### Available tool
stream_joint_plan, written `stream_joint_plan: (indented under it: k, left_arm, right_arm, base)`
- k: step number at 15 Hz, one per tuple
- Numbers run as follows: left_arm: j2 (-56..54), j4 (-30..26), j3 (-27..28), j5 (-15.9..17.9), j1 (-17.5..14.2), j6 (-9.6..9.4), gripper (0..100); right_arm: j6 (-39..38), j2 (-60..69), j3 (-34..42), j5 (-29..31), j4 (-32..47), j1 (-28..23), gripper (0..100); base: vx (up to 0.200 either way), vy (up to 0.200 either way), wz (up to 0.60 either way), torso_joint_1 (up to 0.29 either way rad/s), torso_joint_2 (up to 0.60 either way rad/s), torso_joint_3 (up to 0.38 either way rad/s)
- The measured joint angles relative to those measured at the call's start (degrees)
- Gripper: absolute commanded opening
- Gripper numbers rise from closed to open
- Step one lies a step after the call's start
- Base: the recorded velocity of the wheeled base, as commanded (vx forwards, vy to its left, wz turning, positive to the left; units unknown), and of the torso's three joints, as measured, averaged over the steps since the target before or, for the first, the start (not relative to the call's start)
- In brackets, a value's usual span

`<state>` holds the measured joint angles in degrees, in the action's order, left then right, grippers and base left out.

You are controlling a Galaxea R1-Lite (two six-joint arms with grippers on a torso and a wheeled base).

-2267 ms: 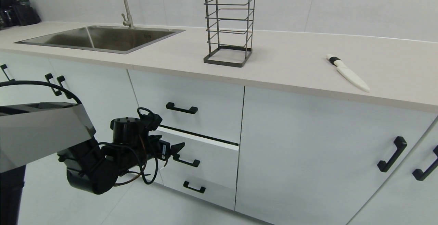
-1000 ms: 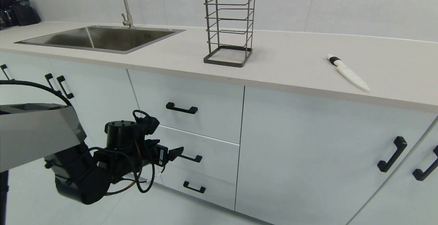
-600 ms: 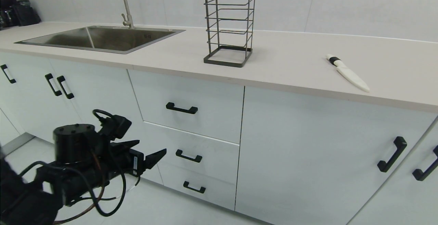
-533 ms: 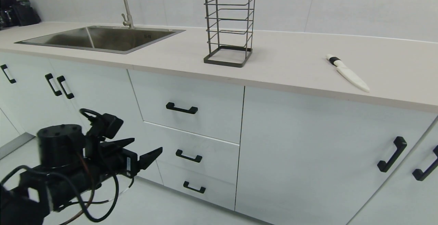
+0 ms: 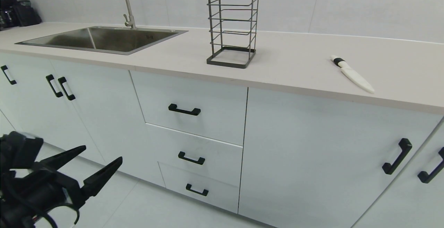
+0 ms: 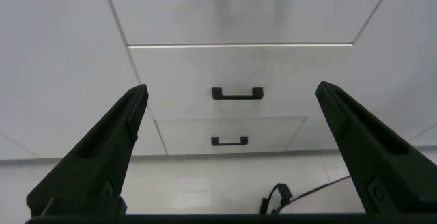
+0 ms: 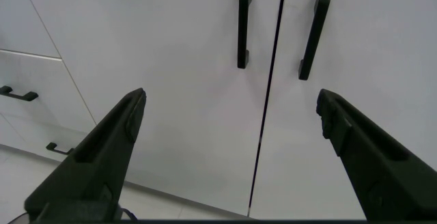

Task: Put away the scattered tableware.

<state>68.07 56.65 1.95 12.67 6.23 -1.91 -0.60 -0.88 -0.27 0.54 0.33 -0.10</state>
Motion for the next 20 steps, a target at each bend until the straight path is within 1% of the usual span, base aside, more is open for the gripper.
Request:
stream_joint_plan:
  k: [2, 7, 10, 12, 14, 15, 17, 19, 20]
  left_arm:
    - [-7.11, -4.53, -1.18, 0.11, -1.02, -0.09, 100]
    - [-25.3, -19.94, -1.82, 0.22, -1.77, 0.26, 100]
    - [-38.34, -33.04, -1.88, 0.27, -2.21, 0.44, 100]
    - [-47.93, -44.03, -1.95, 0.35, -3.15, 0.57, 100]
    - [-56.31, -54.16, -1.84, 0.46, -4.19, 1.21, 100]
    - [-59.53, -55.21, -1.73, 0.44, -5.22, 1.51, 100]
    - [-63.61, -54.74, -1.54, -0.57, -6.39, 1.4, 100]
    - [-65.57, -54.52, -1.73, -4.0, -6.69, -0.4, 100]
    - [-66.28, -55.72, -1.77, -6.84, -6.72, -1.21, 100]
  right_arm:
    - [-0.02, 0.0, 0.0, 0.0, 0.0, 0.0, 100]
    - [-0.02, 0.0, 0.0, 0.0, 0.0, 0.0, 100]
    - [-0.02, 0.0, 0.0, 0.0, 0.0, 0.0, 100]
    - [-0.02, 0.0, 0.0, 0.01, 0.02, 0.0, 100]
    - [-0.02, 0.0, 0.0, 0.0, 0.0, 0.0, 100]
    - [-0.02, 0.0, 0.0, 0.0, 0.0, 0.0, 100]
    - [-0.02, 0.0, 0.0, 0.0, 0.02, 0.0, 100]
    - [-0.02, 0.0, 0.0, 0.0, 0.0, 0.0, 100]
    - [-0.02, 0.0, 0.0, 0.0, 0.02, 0.0, 100]
  base:
    - [0.0, 0.0, 0.0, 0.0, 0.0, 0.0]
    - [0.0, 0.0, 0.0, 0.0, 0.0, 0.0]
    - [0.0, 0.0, 0.0, 0.0, 0.0, 0.0]
    - [0.0, 0.0, 0.0, 0.0, 0.0, 0.0]
    - [0.0, 0.0, 0.0, 0.0, 0.0, 0.0]
    - [0.0, 0.0, 0.0, 0.0, 0.0, 0.0]
    - [0.0, 0.0, 0.0, 0.0, 0.0, 0.0]
    - [0.0, 0.0, 0.0, 0.0, 0.0, 0.0]
    - [0.0, 0.0, 0.0, 0.0, 0.0, 0.0]
